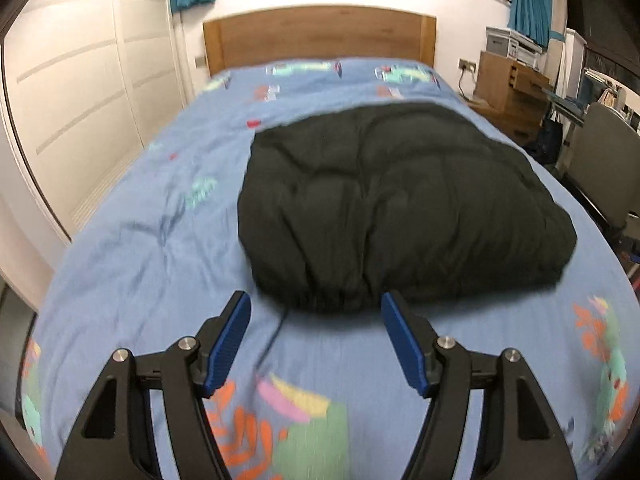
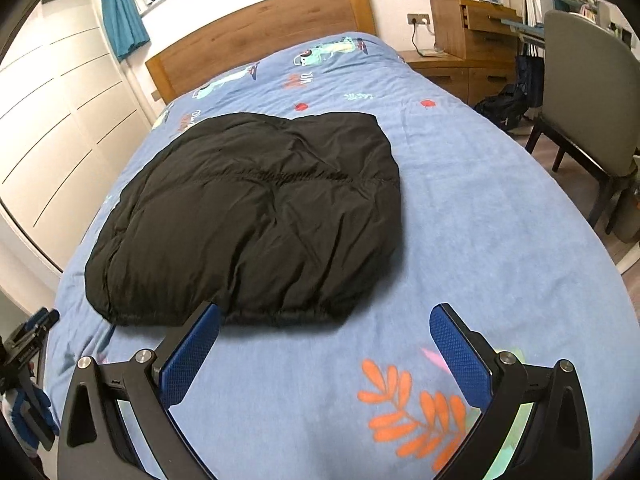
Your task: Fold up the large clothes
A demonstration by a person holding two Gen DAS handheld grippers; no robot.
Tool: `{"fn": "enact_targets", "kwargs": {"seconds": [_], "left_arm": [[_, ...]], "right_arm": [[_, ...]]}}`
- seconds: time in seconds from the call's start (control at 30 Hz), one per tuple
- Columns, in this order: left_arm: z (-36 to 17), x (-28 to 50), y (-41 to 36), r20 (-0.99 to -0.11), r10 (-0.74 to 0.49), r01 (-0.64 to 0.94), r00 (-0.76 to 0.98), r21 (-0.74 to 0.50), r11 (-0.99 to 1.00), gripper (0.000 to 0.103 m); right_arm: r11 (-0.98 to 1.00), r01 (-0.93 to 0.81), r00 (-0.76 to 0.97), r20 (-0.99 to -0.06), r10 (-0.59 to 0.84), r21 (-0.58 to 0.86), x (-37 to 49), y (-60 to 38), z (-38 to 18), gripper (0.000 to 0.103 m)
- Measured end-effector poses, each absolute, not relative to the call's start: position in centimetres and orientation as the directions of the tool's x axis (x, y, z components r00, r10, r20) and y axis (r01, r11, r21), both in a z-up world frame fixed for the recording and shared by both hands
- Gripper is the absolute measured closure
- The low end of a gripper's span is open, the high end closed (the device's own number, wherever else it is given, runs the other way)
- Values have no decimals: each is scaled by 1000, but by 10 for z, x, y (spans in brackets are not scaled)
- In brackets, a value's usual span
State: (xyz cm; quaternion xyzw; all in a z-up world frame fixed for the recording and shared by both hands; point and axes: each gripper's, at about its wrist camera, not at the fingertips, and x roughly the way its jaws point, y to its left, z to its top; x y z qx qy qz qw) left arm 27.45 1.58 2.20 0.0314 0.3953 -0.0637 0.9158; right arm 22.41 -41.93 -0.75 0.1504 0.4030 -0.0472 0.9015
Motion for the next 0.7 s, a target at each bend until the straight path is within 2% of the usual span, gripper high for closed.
{"fn": "enact_targets", "kwargs": {"seconds": [0.1,0.27,0.5,0.7], "left_arm": [[9,263,34,-751,-106,118,652,-38,992,37],[-10,263,68,-782,-199,100,591,-174,980,37],[-39,277,96,-810,-185,17,557,-211,977,37],[-44,291,116,-793,-195,-37,577,-264,964,37]], "right_arm": [[945,201,659,-749,64,257,214,-422,-12,0],[931,224,643,-762,80,287,212,-430,-26,1],[913,241,634,-766,109,330,221,-446,-44,1],[883,258,644,-751,145,392,235,-464,-52,0]]}}
